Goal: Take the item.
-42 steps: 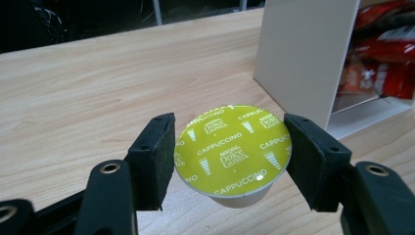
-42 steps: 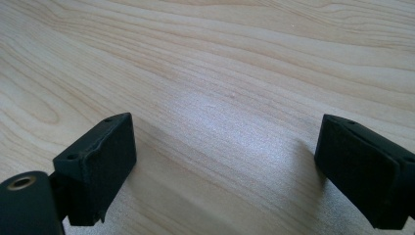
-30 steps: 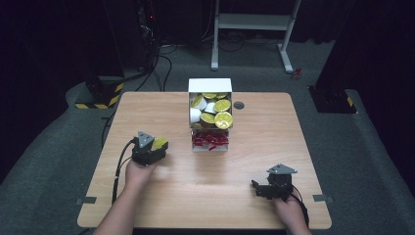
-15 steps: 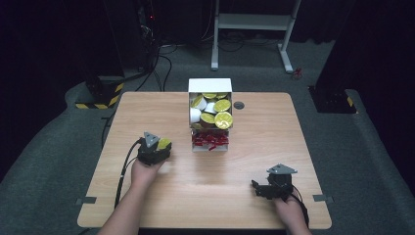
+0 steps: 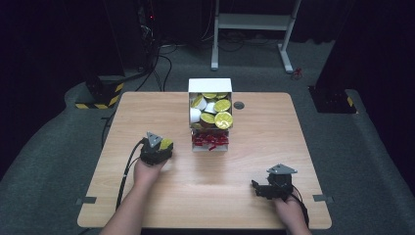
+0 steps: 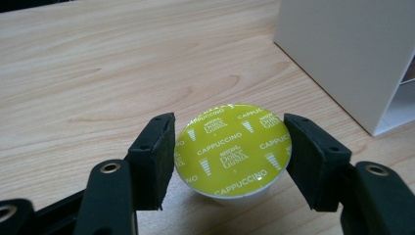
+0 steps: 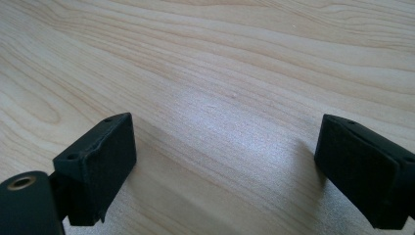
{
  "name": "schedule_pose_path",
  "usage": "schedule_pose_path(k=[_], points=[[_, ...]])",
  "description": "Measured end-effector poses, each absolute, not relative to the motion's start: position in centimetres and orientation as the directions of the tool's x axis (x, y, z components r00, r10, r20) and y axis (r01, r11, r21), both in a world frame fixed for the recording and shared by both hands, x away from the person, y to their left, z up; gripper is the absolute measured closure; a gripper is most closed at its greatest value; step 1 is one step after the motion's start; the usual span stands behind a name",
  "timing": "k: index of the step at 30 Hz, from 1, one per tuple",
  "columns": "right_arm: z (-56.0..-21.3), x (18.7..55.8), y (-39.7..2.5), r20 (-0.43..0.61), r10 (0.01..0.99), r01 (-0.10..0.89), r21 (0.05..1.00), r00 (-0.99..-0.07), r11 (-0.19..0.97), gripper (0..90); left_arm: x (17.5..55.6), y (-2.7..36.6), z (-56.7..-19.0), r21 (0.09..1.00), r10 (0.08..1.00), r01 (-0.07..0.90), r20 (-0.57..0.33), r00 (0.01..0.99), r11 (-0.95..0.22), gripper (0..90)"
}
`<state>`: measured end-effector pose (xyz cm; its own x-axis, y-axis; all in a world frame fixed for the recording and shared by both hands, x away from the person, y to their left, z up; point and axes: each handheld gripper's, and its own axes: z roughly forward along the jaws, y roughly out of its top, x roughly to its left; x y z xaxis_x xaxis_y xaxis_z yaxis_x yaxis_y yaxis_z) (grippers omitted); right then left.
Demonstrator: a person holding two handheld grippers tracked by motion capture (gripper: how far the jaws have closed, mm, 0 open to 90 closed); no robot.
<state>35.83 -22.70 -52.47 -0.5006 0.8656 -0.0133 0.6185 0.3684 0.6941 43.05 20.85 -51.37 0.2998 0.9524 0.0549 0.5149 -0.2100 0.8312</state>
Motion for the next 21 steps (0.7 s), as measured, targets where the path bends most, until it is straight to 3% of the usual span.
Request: schedule_pose_path(k=[17, 21], points=[[-52.46, 35.80, -22.66, -0.008, 0.863, 0.619, 0.693, -0.505, 0.369, 8.5, 43.40, 20.70, -51.84, 0.829, 0.952, 0.519, 0.047, 0.303, -0.207, 38.2], [-52.45, 35.79, -22.64, -0.006, 0.863, 0.621, 0.693, -0.504, 0.367, 8.5, 43.33, 20.76, -51.79, 0.821, 0.949, 0.536, 0.024, 0.313, -0.197, 30.1]])
